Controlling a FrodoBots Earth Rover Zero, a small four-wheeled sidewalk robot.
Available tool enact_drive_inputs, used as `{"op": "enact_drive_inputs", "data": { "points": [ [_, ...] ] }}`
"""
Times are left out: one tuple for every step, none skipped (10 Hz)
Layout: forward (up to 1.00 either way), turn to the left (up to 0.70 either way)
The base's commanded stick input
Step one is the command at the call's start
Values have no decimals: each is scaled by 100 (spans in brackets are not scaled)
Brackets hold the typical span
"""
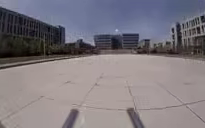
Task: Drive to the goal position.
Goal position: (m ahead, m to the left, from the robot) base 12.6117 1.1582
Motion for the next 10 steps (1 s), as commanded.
{"op": "enact_drive_inputs", "data": {
  "points": [
    [70,0],
    [70,0],
    [70,0],
    [70,0],
    [70,0],
    [70,0],
    [70,0],
    [70,0],
    [70,0],
    [70,0]
  ]
}}
